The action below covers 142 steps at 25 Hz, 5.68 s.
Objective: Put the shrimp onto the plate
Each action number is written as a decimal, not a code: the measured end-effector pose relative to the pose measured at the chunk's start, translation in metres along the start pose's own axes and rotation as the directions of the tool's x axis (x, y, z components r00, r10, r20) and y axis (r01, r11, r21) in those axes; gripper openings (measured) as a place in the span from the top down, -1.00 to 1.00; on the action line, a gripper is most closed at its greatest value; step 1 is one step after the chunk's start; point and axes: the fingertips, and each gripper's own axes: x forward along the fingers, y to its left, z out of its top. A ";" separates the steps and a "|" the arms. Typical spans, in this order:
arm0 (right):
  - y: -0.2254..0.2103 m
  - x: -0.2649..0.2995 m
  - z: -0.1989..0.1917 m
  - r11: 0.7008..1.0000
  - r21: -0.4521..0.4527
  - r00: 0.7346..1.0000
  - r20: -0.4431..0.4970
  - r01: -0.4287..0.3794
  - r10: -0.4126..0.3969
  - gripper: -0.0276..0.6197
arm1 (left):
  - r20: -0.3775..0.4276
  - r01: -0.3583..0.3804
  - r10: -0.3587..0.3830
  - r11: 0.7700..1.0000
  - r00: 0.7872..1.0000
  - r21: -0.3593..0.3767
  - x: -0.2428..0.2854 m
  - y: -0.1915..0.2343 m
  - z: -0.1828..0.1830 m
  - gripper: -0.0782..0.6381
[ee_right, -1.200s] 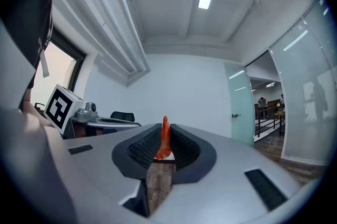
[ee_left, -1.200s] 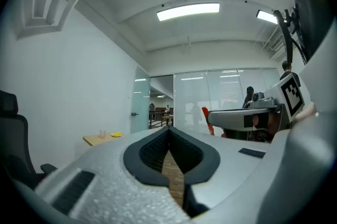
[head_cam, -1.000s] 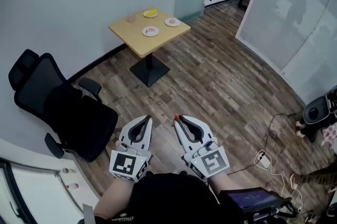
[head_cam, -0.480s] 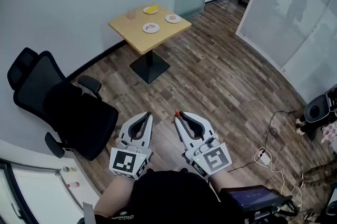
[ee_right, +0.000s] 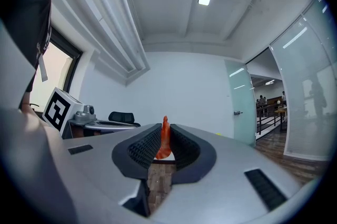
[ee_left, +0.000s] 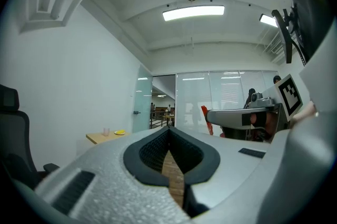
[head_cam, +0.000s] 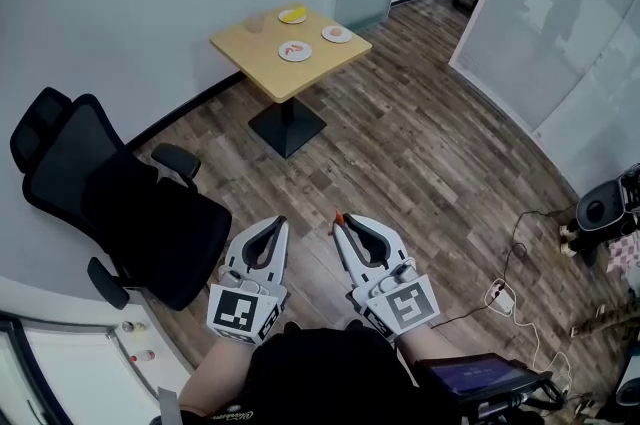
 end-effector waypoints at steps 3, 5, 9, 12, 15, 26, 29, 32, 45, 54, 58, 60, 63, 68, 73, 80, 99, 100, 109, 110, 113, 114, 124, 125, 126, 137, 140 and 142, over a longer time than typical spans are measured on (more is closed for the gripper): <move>0.011 0.017 -0.006 1.000 0.009 1.000 -0.018 0.017 -0.017 0.76 | -0.016 0.009 -0.009 1.000 1.000 -0.013 -0.008 0.021 -0.010 0.78; 0.016 0.027 -0.010 1.000 0.011 0.999 -0.027 0.029 -0.028 0.76 | -0.024 0.012 -0.012 1.000 1.000 -0.024 -0.011 0.036 -0.015 0.78; 0.017 0.044 -0.016 0.999 0.003 0.999 -0.042 0.033 -0.033 0.76 | -0.034 0.012 -0.013 0.999 0.999 -0.040 -0.009 0.055 -0.022 0.78; 0.006 0.050 -0.018 0.999 0.012 0.998 -0.045 0.036 -0.035 0.76 | -0.042 0.021 -0.023 0.999 0.999 -0.042 0.004 0.057 -0.025 0.78; -0.009 0.061 -0.025 0.999 0.018 0.998 -0.049 0.041 -0.040 0.76 | -0.041 0.027 -0.028 0.999 0.999 -0.037 0.023 0.063 -0.028 0.78; -0.130 0.131 -0.019 0.999 0.037 0.999 -0.019 -0.036 0.037 0.76 | -0.067 -0.028 0.027 1.000 0.997 -0.013 0.158 0.092 -0.025 0.78; -0.174 0.150 -0.015 0.997 0.021 0.997 -0.025 -0.069 0.070 0.76 | -0.061 -0.046 0.045 0.999 0.997 -0.016 0.209 0.093 -0.016 0.78; -0.212 0.162 -0.013 0.996 0.020 0.996 -0.016 -0.091 0.092 0.76 | -0.040 -0.067 0.067 0.998 0.997 -0.003 0.249 0.090 -0.011 0.78; -0.304 0.223 -0.021 0.994 0.034 0.994 0.013 -0.109 0.108 0.76 | -0.036 -0.087 0.088 0.996 0.995 0.012 0.354 0.118 -0.017 0.78; -0.339 0.318 -0.039 0.993 0.037 0.994 -0.010 -0.112 0.113 0.76 | -0.020 -0.102 0.102 0.995 0.995 0.009 0.414 0.201 -0.030 0.78; -0.347 0.394 -0.038 0.993 0.032 0.993 -0.014 -0.118 0.118 0.76 | -0.023 -0.105 0.105 0.994 0.994 -0.003 0.446 0.270 -0.029 0.78; -0.354 0.435 -0.037 0.994 0.024 0.994 -0.014 -0.108 0.108 0.76 | -0.019 -0.100 0.100 0.995 0.995 0.003 0.464 0.306 -0.024 0.78; -0.371 0.490 -0.035 0.997 0.019 0.997 -0.009 -0.070 0.070 0.76 | -0.017 -0.078 0.078 0.997 0.997 0.021 0.491 0.357 -0.016 0.78; -0.393 0.547 -0.039 0.999 0.021 0.999 -0.023 -0.029 0.029 0.76 | -0.029 -0.053 0.053 0.999 0.998 -0.003 0.532 0.414 -0.017 0.78; -0.411 0.581 -0.042 0.998 0.030 0.999 -0.011 -0.051 0.051 0.76 | -0.033 -0.059 0.058 0.998 0.998 -0.013 0.562 0.437 -0.025 0.78; -0.445 0.610 -0.045 0.996 0.027 0.996 -0.019 -0.088 0.088 0.76 | -0.050 -0.062 0.061 0.998 0.997 -0.019 0.605 0.440 -0.031 0.78; -0.478 0.680 -0.239 0.985 0.070 0.875 -0.452 -0.160 0.174 0.76 | -0.163 -0.159 0.146 0.985 0.976 -0.069 0.615 0.477 -0.079 0.78; -0.477 0.685 -0.260 0.982 0.066 0.848 -0.497 -0.177 0.186 0.76 | -0.169 -0.167 0.153 0.983 0.974 -0.072 0.612 0.479 -0.081 0.78; -0.485 0.705 -0.391 0.950 0.008 0.561 -0.805 -0.313 0.192 0.76 | -0.209 -0.226 0.204 0.970 0.956 -0.089 0.596 0.490 -0.095 0.78; -0.485 0.705 -0.396 0.945 0.003 0.539 -0.821 -0.327 0.189 0.76 | -0.213 -0.230 0.207 0.969 0.955 -0.089 0.595 0.490 -0.096 0.78; -0.482 0.705 -0.411 0.925 -0.011 0.482 -0.856 -0.379 0.187 0.76 | -0.221 -0.235 0.211 0.968 0.952 -0.089 0.592 0.490 -0.098 0.78; -0.482 0.704 -0.417 0.917 -0.018 0.465 -0.866 -0.398 0.185 0.76 | -0.224 -0.236 0.212 0.968 0.951 -0.088 0.591 0.490 -0.099 0.78; -0.486 0.709 -0.445 0.890 -0.024 0.375 -0.912 -0.456 0.167 0.76 | -0.244 -0.269 0.241 0.959 0.939 -0.088 0.576 0.499 -0.105 0.78; -0.486 0.709 -0.446 0.889 -0.025 0.373 -0.913 -0.457 0.166 0.76 | -0.245 -0.270 0.241 0.959 0.939 -0.089 0.576 0.499 -0.106 0.78; -0.486 0.709 -0.447 0.888 -0.025 0.369 -0.914 -0.459 0.166 0.76 | -0.246 -0.271 0.242 0.958 0.939 -0.090 0.575 0.499 -0.106 0.78; -0.483 0.716 -0.451 0.877 -0.037 0.348 -0.925 -0.479 0.151 0.74 | -0.249 -0.282 0.253 0.955 0.935 -0.089 0.571 0.505 -0.107 0.78; -0.483 0.716 -0.450 0.878 -0.044 0.351 -0.925 -0.477 0.144 0.72 | -0.244 -0.283 0.254 0.955 0.936 -0.092 0.569 0.506 -0.107 0.78; -0.483 0.714 -0.451 0.880 -0.047 0.356 -0.924 -0.472 0.142 0.71 | -0.244 -0.285 0.256 0.954 0.936 -0.092 0.567 0.506 -0.106 0.78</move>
